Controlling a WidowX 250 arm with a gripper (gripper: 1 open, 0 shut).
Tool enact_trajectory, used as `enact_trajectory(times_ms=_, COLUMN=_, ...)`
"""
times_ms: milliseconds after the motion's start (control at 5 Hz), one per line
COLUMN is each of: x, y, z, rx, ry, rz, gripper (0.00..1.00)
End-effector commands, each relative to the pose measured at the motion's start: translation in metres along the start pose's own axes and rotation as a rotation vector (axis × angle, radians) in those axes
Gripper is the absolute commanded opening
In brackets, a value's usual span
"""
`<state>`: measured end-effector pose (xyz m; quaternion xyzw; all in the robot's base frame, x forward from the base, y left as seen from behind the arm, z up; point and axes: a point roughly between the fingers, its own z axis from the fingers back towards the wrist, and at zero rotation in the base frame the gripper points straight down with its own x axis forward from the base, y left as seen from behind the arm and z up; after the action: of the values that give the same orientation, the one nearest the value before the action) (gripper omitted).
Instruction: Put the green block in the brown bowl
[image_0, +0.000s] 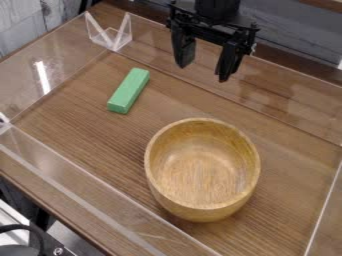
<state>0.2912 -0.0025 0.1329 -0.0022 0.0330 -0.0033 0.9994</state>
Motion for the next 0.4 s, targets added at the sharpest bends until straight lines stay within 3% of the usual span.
enact_trajectory(times_ms=0, x=-0.002, y=0.019, z=-0.005, rx=-0.003, ry=0.003, rz=0.034, gripper=1.0)
enact_trajectory(times_ms=200, x=-0.007, y=0.049, z=-0.018, rx=-0.009, ry=0.016, rz=0.09, gripper=1.0)
